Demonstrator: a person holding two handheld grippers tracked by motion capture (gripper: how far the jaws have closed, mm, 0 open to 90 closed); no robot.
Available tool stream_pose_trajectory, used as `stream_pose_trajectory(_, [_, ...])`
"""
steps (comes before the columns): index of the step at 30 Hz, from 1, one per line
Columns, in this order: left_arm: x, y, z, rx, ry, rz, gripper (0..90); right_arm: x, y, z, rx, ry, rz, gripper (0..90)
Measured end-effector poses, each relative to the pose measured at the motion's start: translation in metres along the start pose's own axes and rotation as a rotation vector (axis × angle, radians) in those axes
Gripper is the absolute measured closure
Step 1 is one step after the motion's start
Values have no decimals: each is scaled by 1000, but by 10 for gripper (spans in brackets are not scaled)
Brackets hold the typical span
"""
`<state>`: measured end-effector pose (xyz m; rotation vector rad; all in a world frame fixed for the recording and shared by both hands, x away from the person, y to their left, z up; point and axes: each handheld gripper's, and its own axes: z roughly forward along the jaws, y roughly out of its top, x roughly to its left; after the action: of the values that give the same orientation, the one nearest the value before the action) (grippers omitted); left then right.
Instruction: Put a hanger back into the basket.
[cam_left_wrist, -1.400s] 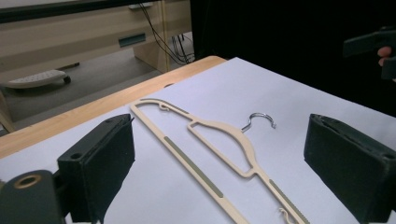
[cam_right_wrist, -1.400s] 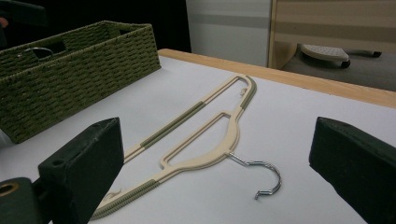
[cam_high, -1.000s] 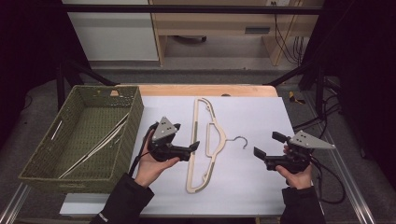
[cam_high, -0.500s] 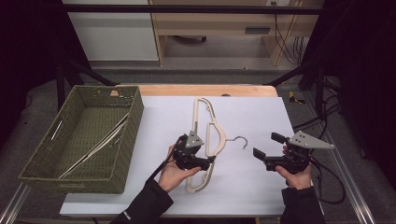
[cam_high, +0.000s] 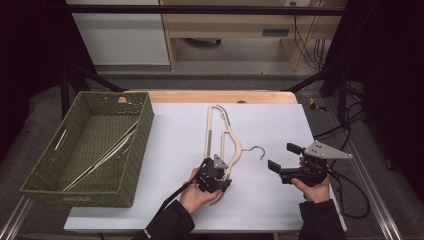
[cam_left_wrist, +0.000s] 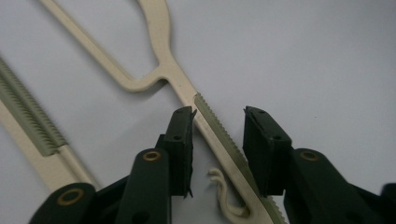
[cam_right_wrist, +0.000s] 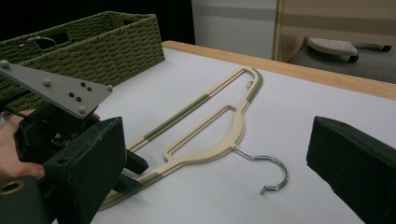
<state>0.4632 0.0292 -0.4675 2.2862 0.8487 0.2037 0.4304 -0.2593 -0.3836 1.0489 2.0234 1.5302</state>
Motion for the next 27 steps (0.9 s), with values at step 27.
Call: stream_pose_trajectory(27, [17, -8, -11, 62, -23, -59, 739, 5, -6, 26, 71, 36, -25, 91])
